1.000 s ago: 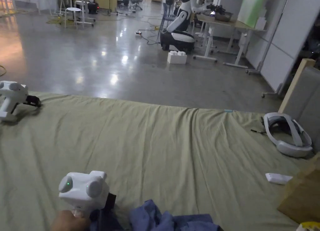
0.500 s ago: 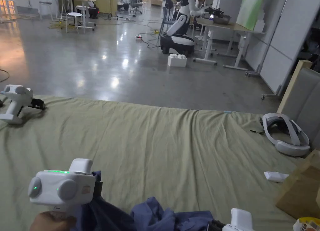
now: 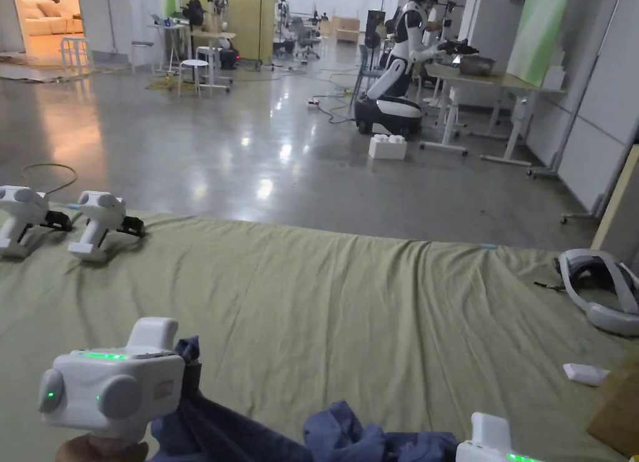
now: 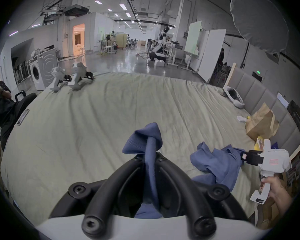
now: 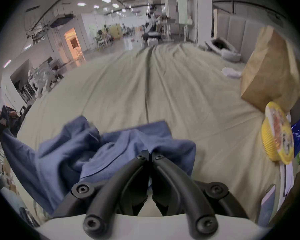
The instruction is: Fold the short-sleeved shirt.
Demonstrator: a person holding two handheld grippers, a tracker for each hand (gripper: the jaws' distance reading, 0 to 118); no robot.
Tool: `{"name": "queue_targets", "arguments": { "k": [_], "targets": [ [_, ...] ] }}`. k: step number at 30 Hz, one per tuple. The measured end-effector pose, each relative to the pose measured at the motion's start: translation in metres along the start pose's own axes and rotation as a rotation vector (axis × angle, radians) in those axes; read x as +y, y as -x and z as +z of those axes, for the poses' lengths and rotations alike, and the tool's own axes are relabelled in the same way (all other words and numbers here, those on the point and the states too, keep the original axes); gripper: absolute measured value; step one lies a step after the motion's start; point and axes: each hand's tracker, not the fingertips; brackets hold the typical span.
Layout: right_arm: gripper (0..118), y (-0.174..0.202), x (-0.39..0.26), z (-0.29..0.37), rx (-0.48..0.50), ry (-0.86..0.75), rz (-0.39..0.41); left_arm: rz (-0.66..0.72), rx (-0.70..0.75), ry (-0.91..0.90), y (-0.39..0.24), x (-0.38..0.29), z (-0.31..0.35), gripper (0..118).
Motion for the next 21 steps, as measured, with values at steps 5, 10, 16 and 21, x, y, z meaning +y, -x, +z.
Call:
{"name": "queue_targets", "arguments": {
  "k": [5, 10, 16, 21],
  "targets": [
    [4, 0.007, 0.039, 0.059, -0.010, -0.148, 0.077, 0.008, 0.030, -0.113, 0.019, 0.035, 0.044, 11],
    [4, 0.012, 0.085, 0.113, -0.037, -0.291, 0.137, 0.028, 0.078, -0.203, 0.045, 0.077, 0.088, 11],
    [4, 0.011, 0.147, 0.171, -0.078, -0.420, 0.146, 0.062, 0.153, -0.298, 0.058, 0.100, 0.111, 11],
    [4, 0.021, 0.196, 0.208, -0.090, -0.517, 0.183, 0.092, 0.173, -0.339, 0.082, 0.162, 0.167, 11]
  ]
}}
